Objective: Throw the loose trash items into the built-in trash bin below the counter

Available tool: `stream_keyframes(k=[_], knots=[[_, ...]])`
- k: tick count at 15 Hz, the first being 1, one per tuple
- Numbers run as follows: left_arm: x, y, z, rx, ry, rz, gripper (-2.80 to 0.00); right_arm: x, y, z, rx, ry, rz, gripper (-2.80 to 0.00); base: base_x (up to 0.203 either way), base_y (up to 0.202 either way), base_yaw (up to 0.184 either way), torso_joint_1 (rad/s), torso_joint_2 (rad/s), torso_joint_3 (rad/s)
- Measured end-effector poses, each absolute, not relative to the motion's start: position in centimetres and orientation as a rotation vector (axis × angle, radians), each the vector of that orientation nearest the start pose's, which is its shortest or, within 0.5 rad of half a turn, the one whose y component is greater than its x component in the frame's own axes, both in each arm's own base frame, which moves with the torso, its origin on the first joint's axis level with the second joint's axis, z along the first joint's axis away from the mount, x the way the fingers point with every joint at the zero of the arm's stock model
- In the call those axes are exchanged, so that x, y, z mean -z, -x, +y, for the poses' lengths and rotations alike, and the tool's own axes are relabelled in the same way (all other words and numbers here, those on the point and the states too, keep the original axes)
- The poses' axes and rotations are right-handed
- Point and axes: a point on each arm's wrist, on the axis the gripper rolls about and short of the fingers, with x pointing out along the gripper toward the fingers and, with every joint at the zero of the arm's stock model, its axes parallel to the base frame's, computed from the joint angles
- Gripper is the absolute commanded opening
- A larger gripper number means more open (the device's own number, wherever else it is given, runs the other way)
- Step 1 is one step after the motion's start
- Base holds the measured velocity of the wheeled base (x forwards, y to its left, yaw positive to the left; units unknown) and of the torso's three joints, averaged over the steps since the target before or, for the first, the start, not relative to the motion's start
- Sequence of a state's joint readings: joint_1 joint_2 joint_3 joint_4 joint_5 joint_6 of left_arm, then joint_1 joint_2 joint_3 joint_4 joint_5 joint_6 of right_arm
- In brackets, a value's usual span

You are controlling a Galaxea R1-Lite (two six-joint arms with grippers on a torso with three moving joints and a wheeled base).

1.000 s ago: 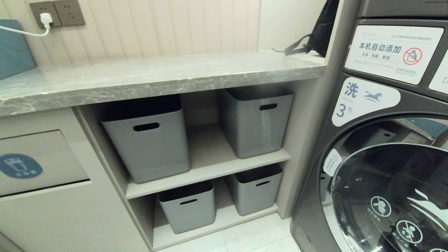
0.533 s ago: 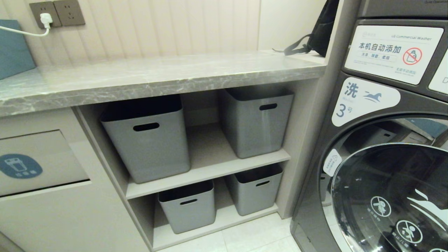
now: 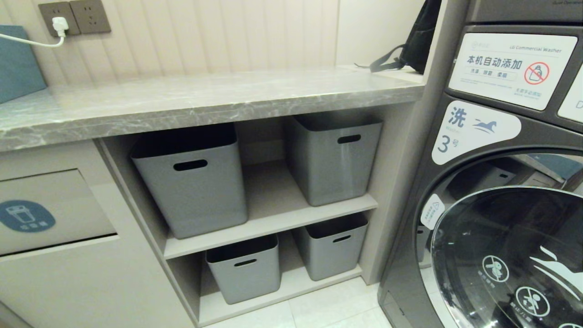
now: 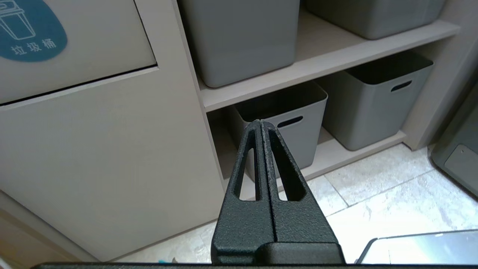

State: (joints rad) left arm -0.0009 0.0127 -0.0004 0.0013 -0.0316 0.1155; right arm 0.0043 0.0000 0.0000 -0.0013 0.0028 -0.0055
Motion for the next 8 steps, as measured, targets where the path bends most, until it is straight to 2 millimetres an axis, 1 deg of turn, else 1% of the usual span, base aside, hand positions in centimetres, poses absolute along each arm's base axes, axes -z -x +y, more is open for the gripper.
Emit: stream_keyframes(k=[4, 8], knots=[[-7.51, 2.27, -0.02, 0.011, -0.077, 0.005, -2.8, -7.56, 2.28, 0.0, -0.007, 0.006, -0.001, -2.8, 0.0, 0.0, 0.0, 0.0, 0.0, 0.0], [-7.5, 2.28, -0.01, 0.008, -0.073, 0.004, -2.8, -7.56, 2.28, 0.0, -0.007, 0.006, -0.001, -2.8, 0.0, 0.0, 0.0, 0.0, 0.0, 0.0]])
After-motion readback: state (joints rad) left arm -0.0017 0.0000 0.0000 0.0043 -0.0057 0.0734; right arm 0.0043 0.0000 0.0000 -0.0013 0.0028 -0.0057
